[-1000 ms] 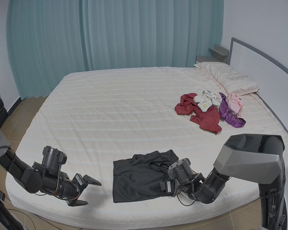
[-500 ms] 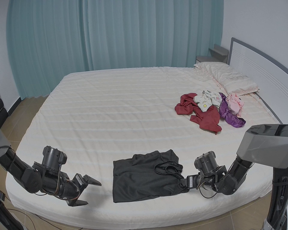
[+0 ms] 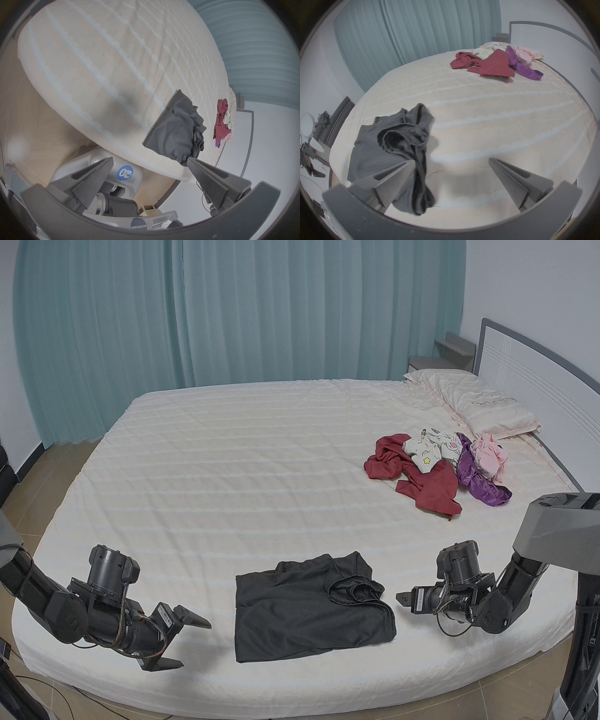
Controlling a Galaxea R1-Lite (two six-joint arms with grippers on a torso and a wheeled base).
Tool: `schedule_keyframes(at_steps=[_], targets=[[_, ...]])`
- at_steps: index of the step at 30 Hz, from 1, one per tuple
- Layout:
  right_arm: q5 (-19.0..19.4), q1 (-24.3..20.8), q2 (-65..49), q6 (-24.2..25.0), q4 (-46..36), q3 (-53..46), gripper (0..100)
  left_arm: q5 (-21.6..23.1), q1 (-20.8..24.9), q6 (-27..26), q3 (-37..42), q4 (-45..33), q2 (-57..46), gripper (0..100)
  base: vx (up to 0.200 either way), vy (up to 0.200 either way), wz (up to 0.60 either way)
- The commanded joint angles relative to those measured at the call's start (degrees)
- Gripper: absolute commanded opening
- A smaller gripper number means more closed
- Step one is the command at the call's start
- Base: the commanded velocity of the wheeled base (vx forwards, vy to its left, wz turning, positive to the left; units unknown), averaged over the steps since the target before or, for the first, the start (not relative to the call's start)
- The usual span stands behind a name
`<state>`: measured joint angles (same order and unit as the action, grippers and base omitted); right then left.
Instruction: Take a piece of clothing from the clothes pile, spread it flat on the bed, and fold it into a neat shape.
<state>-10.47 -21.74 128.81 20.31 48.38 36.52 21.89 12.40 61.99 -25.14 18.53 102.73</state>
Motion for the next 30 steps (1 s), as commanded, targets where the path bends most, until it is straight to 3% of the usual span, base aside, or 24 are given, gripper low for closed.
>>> schedule_keyframes(at_steps=[1,5,9,11,13,14,15,23,30], targets=[[0.1,2.2,-0.5,-0.5,0.2,0.0,100,0.0,0.0,0.0,0.0,0.0,0.2,100,0.000,0.000,0.00],[0.5,2.2,-1.4,-0.3,0.7,0.7,100,0.0,0.0,0.0,0.0,0.0,0.2,100,0.000,0.000,0.00],[0.4,-1.9,-1.8,-0.8,2.9,0.0,100,0.0,0.0,0.0,0.0,0.0,0.2,100,0.000,0.000,0.00],[0.4,-6.5,-1.8,-1.9,4.7,0.5,100,0.0,0.1,0.0,0.0,0.0,0.2,100,0.000,0.000,0.00],[0.4,-6.7,-1.8,-2.1,4.7,0.6,100,0.0,0.0,0.0,0.0,0.0,0.2,100,0.000,0.000,0.00],[0.4,-10.2,-0.2,-7.0,4.7,1.7,100,0.0,0.0,0.0,0.3,0.1,0.2,100,0.000,0.000,0.00],[0.4,-10.9,0.5,-8.2,4.8,2.3,100,0.0,0.0,0.0,0.3,0.1,0.2,100,0.000,0.000,0.00],[0.5,-12.6,6.4,-18.5,2.8,7.6,100,-0.3,0.1,0.0,0.9,2.1,0.2,100,0.000,0.000,0.00],[4.1,-13.1,6.6,-20.9,2.9,9.5,100,-0.3,0.2,-0.1,0.9,2.1,0.3,100,0.000,0.000,0.00]])
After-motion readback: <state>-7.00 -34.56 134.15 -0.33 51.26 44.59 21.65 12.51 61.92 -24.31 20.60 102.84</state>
